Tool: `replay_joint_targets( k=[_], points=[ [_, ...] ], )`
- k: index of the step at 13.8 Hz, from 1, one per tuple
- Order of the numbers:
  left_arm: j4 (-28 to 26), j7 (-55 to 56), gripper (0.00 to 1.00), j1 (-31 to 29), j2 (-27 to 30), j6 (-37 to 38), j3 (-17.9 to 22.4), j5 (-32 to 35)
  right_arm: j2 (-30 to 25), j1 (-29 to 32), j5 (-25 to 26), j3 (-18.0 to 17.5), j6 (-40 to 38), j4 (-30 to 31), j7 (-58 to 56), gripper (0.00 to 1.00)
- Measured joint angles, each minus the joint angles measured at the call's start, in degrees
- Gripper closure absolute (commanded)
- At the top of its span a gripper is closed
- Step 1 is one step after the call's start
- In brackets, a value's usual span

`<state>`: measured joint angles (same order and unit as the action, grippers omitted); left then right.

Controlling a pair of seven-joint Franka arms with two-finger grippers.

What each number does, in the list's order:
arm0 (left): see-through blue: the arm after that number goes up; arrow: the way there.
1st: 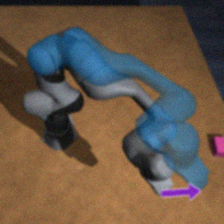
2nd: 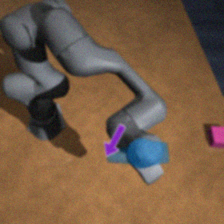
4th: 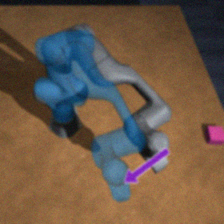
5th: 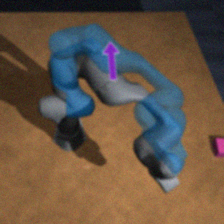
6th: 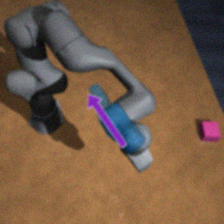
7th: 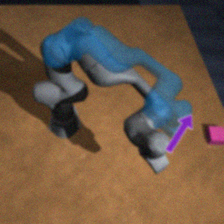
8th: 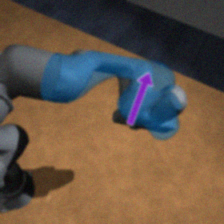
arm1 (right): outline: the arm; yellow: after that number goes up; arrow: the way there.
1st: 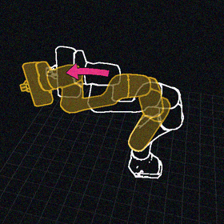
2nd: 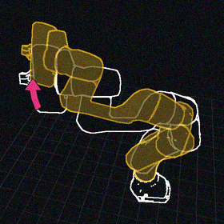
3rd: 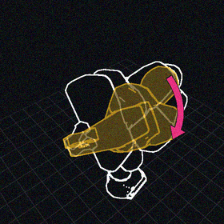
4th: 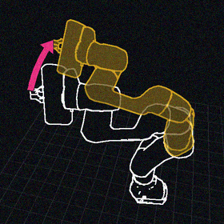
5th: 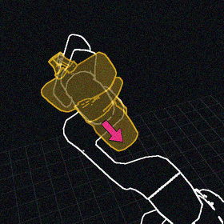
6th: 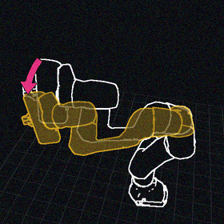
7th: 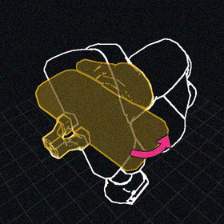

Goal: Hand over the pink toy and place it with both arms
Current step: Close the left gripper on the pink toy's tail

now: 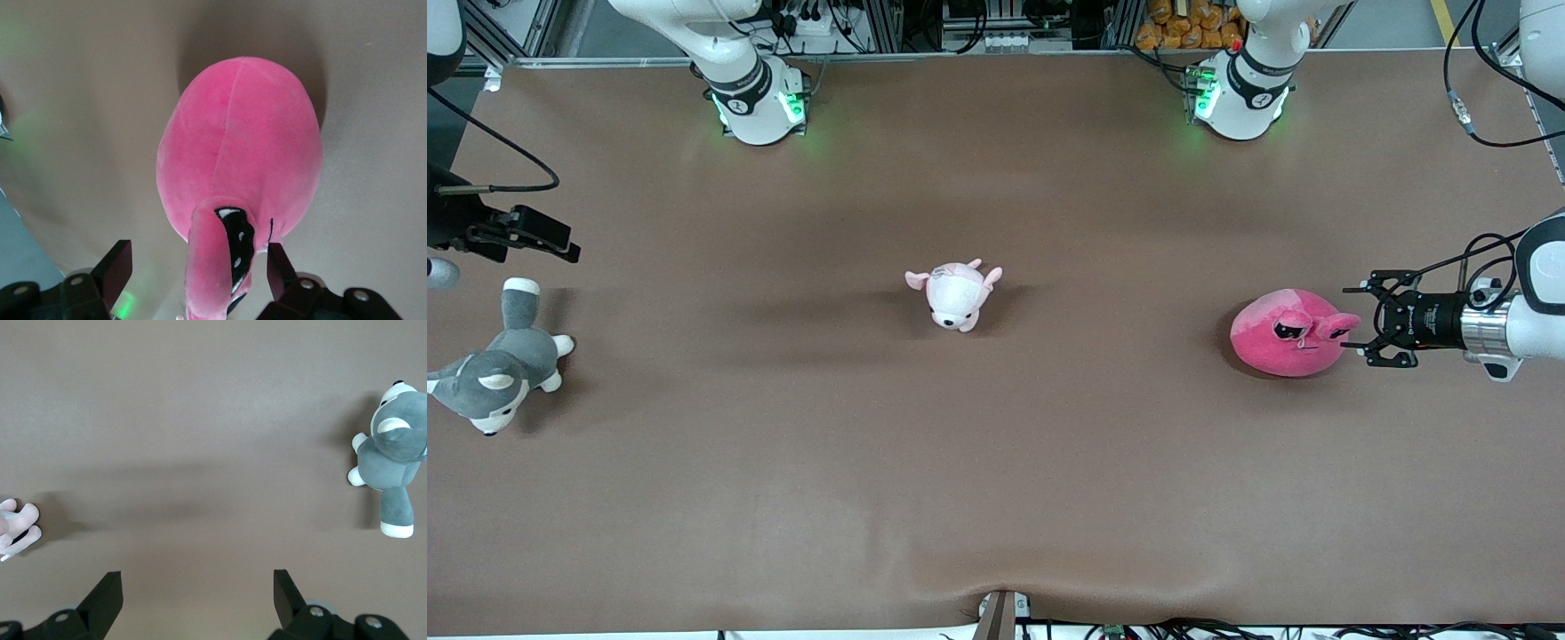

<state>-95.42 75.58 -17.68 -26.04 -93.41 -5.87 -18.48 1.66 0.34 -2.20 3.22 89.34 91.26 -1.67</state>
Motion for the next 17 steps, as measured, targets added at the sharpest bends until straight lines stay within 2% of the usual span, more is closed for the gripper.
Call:
replay_joint_targets(
  k=[10, 11, 14, 15, 17],
  points=[
    [0.00, 0.11, 0.44, 0.05, -0.26, -0.57, 0.00, -0.14, 0.00, 0.01, 0.00, 0.00, 0.42, -0.06, 0.00, 0.00],
    [0.00, 0.12, 0.51, 0.06, -0.36, -0.63, 0.00, -0.27, -0.01, 0.03, 0.00, 0.06, 0.53, -0.14, 0.00, 0.00],
    [0.02, 0.12, 0.93, 0.06, -0.45, -0.94, -0.01, -0.89, -0.04, 0.16, 0.01, 0.40, 0.56, -0.31, 0.00, 0.00],
    [0.05, 0.09, 1.00, 0.09, -0.45, -0.97, -0.05, -0.90, -0.04, 0.17, 0.01, 0.44, 0.57, -0.33, 0.00, 0.00],
    [0.38, 0.02, 1.00, 0.14, -0.46, -1.02, -0.28, -0.90, -0.04, 0.17, 0.01, 0.44, 0.59, -0.34, 0.00, 0.00]
  ],
)
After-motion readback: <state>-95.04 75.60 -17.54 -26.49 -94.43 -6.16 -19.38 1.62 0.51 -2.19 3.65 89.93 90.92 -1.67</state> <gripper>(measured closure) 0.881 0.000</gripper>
